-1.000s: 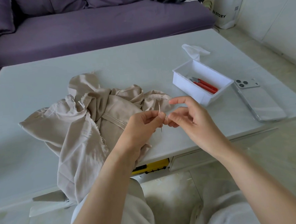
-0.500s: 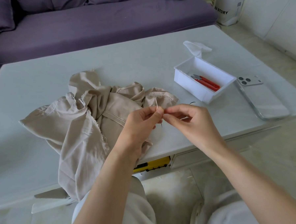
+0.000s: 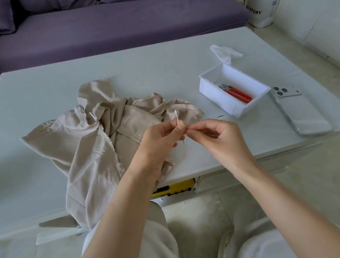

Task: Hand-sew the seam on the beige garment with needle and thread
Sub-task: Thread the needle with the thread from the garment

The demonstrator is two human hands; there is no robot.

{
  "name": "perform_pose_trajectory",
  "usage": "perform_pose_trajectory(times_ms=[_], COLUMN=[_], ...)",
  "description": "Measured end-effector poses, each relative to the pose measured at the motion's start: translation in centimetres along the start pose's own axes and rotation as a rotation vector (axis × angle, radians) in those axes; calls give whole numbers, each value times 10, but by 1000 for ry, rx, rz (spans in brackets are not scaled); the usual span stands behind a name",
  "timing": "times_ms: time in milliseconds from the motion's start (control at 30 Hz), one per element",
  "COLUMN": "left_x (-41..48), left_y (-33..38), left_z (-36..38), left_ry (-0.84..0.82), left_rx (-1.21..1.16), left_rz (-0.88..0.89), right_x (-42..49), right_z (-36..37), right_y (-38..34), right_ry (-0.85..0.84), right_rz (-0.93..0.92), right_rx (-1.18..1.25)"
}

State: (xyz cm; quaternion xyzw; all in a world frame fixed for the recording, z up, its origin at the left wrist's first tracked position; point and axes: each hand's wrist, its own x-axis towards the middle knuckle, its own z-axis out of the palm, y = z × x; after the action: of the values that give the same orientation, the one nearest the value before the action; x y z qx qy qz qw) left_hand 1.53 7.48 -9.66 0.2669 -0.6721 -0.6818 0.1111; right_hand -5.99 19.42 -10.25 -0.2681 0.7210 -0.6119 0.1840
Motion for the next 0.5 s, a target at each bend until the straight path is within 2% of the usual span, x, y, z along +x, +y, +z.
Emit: perform_pose_trajectory(times_ms=[367, 500], left_x=[-2, -1], left_y=[-1, -3], left_z=[-5, -7], left_ry=[49, 124], left_rx=[-84, -59], left_rz=[-1, 18], right_x=[1, 1], right_z=[-2, -3], right_y=[2, 3], right_ry=[22, 56], right_rz=[40, 43], right_rx=[-117, -160])
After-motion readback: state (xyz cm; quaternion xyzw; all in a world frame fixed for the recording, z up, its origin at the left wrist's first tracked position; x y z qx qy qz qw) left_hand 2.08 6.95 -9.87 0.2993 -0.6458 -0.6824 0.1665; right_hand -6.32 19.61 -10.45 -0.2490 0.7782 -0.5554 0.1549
